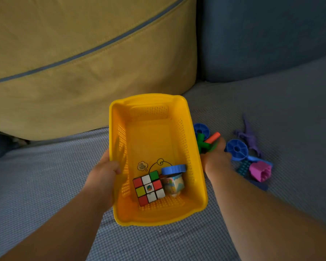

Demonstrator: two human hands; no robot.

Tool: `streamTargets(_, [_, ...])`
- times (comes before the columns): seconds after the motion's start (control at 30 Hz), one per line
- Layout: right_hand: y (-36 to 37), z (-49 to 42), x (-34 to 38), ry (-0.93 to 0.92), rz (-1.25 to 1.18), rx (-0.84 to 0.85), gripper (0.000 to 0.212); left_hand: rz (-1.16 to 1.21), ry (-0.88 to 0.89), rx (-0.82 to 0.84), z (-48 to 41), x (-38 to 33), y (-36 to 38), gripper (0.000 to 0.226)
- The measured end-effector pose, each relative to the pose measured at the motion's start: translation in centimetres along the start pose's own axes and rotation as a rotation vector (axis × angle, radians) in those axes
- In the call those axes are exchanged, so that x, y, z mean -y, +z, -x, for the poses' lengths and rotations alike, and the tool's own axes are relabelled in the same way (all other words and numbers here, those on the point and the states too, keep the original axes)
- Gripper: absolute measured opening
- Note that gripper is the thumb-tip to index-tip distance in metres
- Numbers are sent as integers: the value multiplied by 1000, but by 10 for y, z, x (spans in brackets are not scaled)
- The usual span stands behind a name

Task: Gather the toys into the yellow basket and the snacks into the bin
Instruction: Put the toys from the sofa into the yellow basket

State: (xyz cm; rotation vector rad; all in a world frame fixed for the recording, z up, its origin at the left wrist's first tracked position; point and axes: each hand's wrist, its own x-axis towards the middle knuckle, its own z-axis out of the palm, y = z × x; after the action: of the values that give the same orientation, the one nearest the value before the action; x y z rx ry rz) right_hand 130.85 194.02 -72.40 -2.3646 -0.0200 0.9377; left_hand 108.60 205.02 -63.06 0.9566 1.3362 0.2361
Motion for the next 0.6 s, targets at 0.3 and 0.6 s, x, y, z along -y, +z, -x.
streamTargets(0.3, [-30,55,51,-710,-156,-345,75,17,10,12,9,-6,13,53])
streamTargets(0.6, [68,87,64,-680,347,268,57,40,38,69,5,-2,23,66])
